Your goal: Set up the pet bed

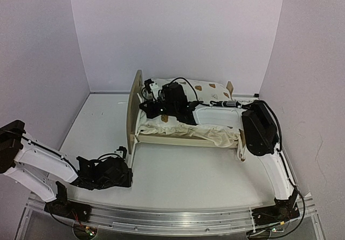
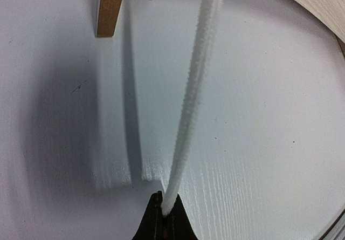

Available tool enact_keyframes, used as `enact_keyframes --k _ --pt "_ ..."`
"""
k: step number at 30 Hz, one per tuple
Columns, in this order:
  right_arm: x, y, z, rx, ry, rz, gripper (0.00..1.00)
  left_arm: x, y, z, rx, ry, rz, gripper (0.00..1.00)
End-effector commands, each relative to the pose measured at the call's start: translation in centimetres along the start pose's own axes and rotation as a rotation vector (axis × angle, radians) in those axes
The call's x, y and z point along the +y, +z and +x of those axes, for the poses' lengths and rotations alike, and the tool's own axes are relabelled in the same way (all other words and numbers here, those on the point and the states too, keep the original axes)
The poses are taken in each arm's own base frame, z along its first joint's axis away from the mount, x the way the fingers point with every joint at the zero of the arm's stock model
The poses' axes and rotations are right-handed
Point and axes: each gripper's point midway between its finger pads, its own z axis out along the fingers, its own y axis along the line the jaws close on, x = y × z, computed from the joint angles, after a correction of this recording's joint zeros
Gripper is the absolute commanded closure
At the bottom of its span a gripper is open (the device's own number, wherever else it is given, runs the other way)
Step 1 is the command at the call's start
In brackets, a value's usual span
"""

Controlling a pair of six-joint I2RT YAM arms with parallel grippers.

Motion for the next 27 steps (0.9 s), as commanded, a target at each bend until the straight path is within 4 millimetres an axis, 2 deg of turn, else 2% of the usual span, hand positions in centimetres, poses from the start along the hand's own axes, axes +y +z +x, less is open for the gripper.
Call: enact_keyframes --k 1,4,7,10,12,14,16,20,23,24,27 --pt "-4.1 -0.3 -6.4 -0.157 0.015 0.072 1.00 0.6 0.6 1.5 0.094 0.034 -0.073 1.00" --pt "-4.4 0.0 -6.7 -0.156 0.018 0.057 1.00 1.1 1.1 1.8 0.115 0.035 -0.136 1.00" --pt "-3.3 -0.4 -6.2 -0.130 0.032 0.000 1.00 0.9 1.3 1.9 0.125 0.039 -0.146 1.00" --pt "-1.9 -1.8 -5.2 -0.098 0.062 -0.067 1.00 0.2 1.0 1.5 0.128 0.049 -0.120 0.94" --pt "-0.9 -3.2 -4.9 -0.078 0.080 -0.100 0.91 -0.3 0.5 1.0 0.128 0.066 -0.114 0.85" --pt "0.0 -5.0 -4.8 -0.057 0.088 -0.120 0.71 -0.8 0.0 0.3 0.125 0.084 -0.108 0.74" --pt "0.7 -7.2 -4.8 -0.033 0.086 -0.120 0.55 -1.1 -0.7 -0.3 0.121 0.095 -0.107 0.65" --pt "0.6 -12.6 -4.7 0.024 0.073 -0.015 0.38 -2.4 -1.8 -1.3 0.118 0.110 -0.069 0.50" --pt "-1.1 -17.3 -3.6 0.087 0.066 0.159 0.27 -3.2 -2.6 -1.9 0.115 0.119 -0.034 0.39" --pt "-1.9 -18.8 -2.5 0.132 0.058 0.220 0.26 -3.5 -2.9 -2.1 0.113 0.126 -0.023 0.33" --pt "-5.4 -23.9 -0.8 0.188 0.040 0.455 0.24 -3.9 -4.2 -3.0 0.101 0.138 0.006 0.21"
